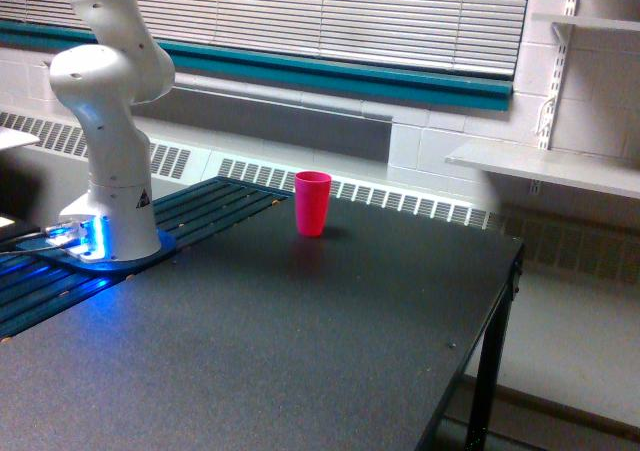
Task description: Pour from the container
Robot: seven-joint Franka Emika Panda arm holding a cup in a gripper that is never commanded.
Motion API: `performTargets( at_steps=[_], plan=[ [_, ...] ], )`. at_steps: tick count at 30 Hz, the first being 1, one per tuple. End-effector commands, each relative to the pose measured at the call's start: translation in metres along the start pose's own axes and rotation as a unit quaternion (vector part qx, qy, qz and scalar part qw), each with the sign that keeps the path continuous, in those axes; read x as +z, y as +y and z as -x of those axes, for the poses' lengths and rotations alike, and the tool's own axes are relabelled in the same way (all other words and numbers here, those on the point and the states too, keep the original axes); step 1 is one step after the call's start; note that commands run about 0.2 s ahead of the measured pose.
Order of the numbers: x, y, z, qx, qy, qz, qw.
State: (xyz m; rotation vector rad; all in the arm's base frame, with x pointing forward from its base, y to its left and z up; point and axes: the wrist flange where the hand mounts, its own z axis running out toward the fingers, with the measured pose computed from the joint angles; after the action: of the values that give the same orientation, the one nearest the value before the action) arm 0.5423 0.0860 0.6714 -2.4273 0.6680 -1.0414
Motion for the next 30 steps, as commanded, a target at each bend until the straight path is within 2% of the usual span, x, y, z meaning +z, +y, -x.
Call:
performTargets(
  at_steps=[1,10,20,30],
  plan=[
    [-0.008,0.002,0.029,-0.076,-0.006,-0.012,0.997],
    [-0.012,0.017,0.068,-0.125,-0.022,-0.015,0.9918],
    [-0.012,0.026,0.12,-0.178,-0.046,-0.017,0.9829],
    [-0.014,0.03,0.179,-0.238,-0.078,-0.026,0.9677]
  ],
)
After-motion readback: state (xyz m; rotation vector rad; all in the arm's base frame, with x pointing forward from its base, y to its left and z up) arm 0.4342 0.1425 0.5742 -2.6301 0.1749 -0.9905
